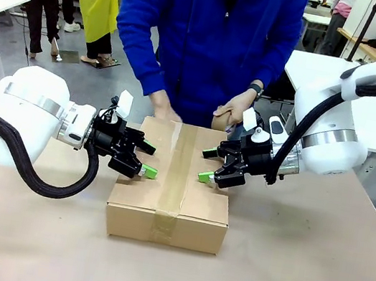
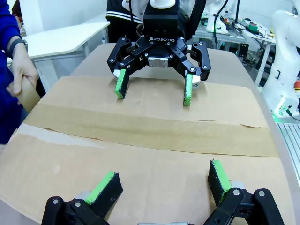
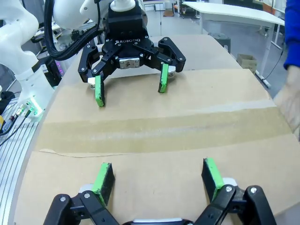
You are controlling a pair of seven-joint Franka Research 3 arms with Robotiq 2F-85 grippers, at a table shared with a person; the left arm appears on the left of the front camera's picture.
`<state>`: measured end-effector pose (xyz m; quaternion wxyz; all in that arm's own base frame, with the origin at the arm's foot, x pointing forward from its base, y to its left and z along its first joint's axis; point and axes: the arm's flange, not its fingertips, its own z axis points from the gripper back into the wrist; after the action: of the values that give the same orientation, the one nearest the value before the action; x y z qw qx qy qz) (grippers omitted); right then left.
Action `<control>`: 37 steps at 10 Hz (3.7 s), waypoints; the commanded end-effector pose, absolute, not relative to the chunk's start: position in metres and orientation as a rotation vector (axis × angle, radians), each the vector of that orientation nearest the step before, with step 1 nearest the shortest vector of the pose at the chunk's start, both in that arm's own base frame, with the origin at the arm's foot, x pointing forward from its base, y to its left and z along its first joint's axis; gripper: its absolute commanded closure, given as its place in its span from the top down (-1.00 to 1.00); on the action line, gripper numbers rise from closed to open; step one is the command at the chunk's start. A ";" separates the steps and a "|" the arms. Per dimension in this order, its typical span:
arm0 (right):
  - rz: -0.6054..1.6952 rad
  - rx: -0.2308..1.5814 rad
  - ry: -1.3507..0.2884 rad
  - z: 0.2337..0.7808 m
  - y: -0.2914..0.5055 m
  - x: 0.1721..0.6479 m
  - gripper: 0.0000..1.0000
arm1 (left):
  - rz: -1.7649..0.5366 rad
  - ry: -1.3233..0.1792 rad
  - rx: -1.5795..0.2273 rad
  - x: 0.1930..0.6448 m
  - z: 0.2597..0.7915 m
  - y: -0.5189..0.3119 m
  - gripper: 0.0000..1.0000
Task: Pack the gift set into the box.
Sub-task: Press and hold the closed box until the human finishes sealing it.
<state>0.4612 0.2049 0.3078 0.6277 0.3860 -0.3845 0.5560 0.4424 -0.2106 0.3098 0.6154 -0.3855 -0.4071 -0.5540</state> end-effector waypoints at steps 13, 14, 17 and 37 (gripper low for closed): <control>1.257 0.753 -1.017 0.351 0.162 0.442 1.00 | -1.259 -1.091 -0.924 0.431 0.361 -0.150 1.00; 1.174 0.721 -1.132 0.390 0.103 0.414 1.00 | -1.255 -1.223 -0.887 0.409 0.394 -0.086 1.00; 0.860 0.679 -1.243 0.394 -0.041 0.351 1.00 | -1.191 -1.396 -0.893 0.359 0.386 0.033 1.00; 0.842 0.640 -1.262 0.411 -0.063 0.381 1.00 | -1.073 -1.483 -0.895 0.355 0.389 0.084 1.00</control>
<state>0.3804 -0.0622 0.4094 0.6758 0.2897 -0.5610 0.3804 0.3576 0.0849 0.3864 0.5216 -0.3710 -0.6218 -0.4513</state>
